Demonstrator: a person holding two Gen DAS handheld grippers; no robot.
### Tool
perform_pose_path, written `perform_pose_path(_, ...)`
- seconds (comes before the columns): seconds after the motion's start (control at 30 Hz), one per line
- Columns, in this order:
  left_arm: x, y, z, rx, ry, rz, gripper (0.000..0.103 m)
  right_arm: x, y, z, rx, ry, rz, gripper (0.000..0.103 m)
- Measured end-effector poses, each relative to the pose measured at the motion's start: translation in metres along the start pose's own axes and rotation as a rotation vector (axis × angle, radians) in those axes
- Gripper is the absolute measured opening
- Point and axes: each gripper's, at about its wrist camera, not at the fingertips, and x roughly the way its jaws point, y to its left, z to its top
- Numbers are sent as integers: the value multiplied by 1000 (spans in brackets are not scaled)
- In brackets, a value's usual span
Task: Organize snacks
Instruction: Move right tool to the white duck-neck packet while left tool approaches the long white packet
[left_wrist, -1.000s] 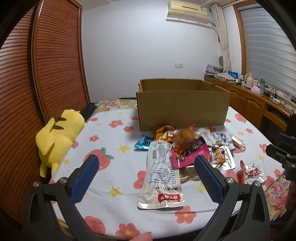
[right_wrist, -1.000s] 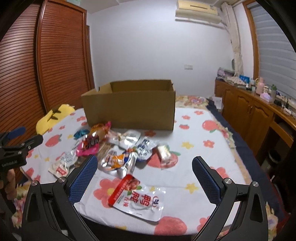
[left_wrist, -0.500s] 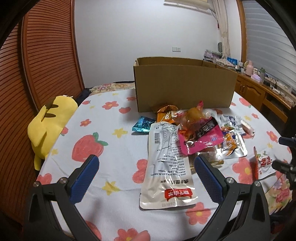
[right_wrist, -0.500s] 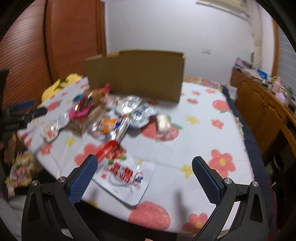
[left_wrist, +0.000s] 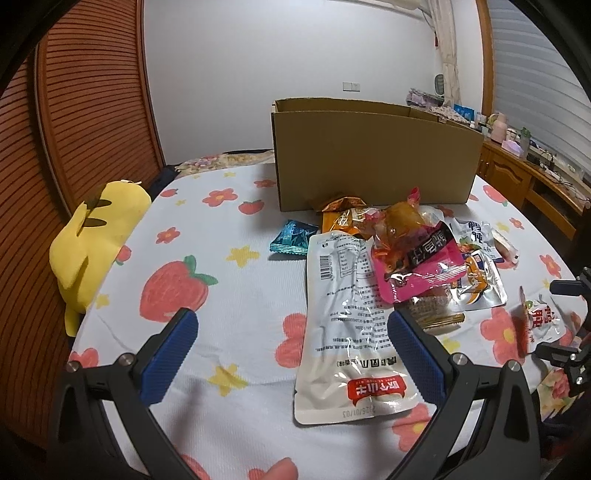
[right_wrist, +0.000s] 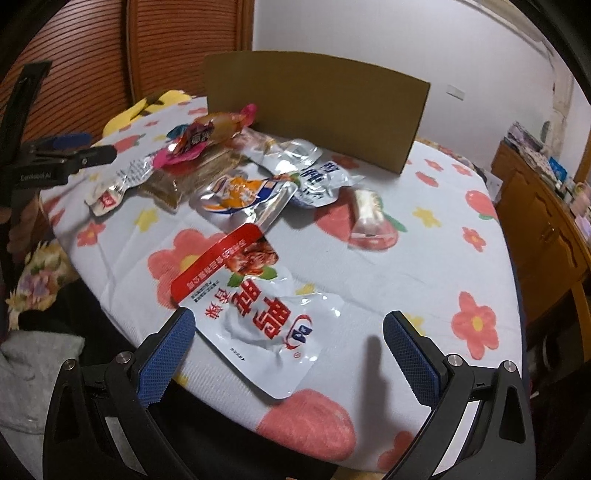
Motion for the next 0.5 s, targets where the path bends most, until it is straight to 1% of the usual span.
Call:
perform_pose_path(0.17,4,3,0,-8,16,-8,103,10,-1,6,-8,19,15,101)
perform_pose_path(0.27,5,4,0,-14,21,-12,103,14,-1,12,-14,25,36,95)
perform_pose_path(0.37,5,4,0,-17,26,-26,103,20,-5,16,5,40,73,93)
perform_pose_path(0.43,7,4,0,-19,35,-46,103,20,-7,16,11,39,77,90)
perform_pose_path(0.47,10,4,1,-21,44,-61,103,19,-6,16,14,38,79,87)
perform_pose_path(0.5,12,3,2,-24,52,-74,103,18,-7,16,18,35,77,81)
